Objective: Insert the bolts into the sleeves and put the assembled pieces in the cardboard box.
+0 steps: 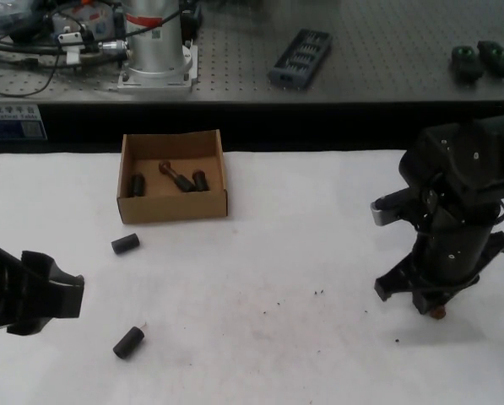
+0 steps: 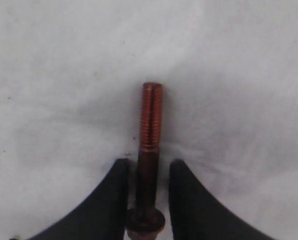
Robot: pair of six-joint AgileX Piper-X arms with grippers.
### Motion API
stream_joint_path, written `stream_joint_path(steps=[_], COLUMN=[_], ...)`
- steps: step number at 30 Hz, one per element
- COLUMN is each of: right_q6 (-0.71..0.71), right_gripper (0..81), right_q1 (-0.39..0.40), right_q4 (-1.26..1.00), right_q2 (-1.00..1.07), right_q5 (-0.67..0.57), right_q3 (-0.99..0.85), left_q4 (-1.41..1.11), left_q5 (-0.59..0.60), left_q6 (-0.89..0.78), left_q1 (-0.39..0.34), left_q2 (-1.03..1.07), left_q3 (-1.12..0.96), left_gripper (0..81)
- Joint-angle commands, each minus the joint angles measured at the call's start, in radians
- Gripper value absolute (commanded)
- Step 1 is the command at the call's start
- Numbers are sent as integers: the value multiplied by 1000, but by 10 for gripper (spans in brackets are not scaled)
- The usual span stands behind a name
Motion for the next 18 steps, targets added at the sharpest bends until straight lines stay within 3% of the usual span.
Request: stream_joint_path(steps=[1,5,8,11,16,18], right_q6=[-127,-201,-220,-250,-575,-663], right_gripper=[141,6,43,43,43,43], right_q1=[-10,10,19,35,120,152], right_q4=[82,123,127,135,164,189], right_q2=[15,-11,-45,-97,-218,-255], right_q5=[32,19,14,-70,-330,-340], right_q3=[1,1,1,1,1,1], left_q4=[2,-2,-6,-6,-8,-8], left_q5=[-11,-11,-11,-11,-11,-11], left_q6=[15,15,15,15,15,18], left_q1=[-5,-5,-5,-5,-5,-5], left_q2=[1,1,1,1,1,1], left_q3=[-6,-6,-6,-6,-6,-6], left_gripper=[401,401,401,401,401,401])
